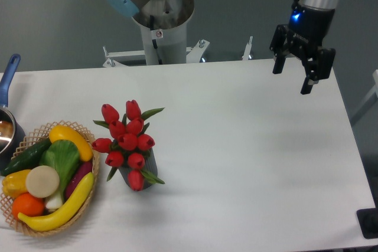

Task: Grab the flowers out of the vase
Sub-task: 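Move the open gripper toward the red tulips in the grey vase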

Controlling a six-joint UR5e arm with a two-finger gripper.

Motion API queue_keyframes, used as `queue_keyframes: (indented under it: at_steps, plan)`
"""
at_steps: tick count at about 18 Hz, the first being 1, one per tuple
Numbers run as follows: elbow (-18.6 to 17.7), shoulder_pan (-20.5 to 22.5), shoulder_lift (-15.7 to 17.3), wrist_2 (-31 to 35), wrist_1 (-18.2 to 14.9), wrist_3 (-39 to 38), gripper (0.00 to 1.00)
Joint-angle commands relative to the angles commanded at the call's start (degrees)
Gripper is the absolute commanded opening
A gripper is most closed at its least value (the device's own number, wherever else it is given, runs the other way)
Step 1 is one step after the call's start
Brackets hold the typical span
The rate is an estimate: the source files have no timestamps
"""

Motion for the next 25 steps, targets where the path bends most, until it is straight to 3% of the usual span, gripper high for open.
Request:
queue_keyframes:
  at_steps: [6, 10, 15, 21, 25]
  plan:
    - [-0.44, -0.53, 0.7, -0.52, -0.17, -0.35, 1.0]
    - [-5.27, -0.18, 1.23, -10.52, 0.26, -8.42, 1.0]
    - [-7.56, -1.14, 3.07, -11.69, 0.18, -13.08, 1.0]
    - [-9.49, -3.78, 2.81, -15.19, 0.26, -22.93, 1.0]
    - [-11.33, -5.0, 2.81, -18.45, 0.61, -23.2, 1.0]
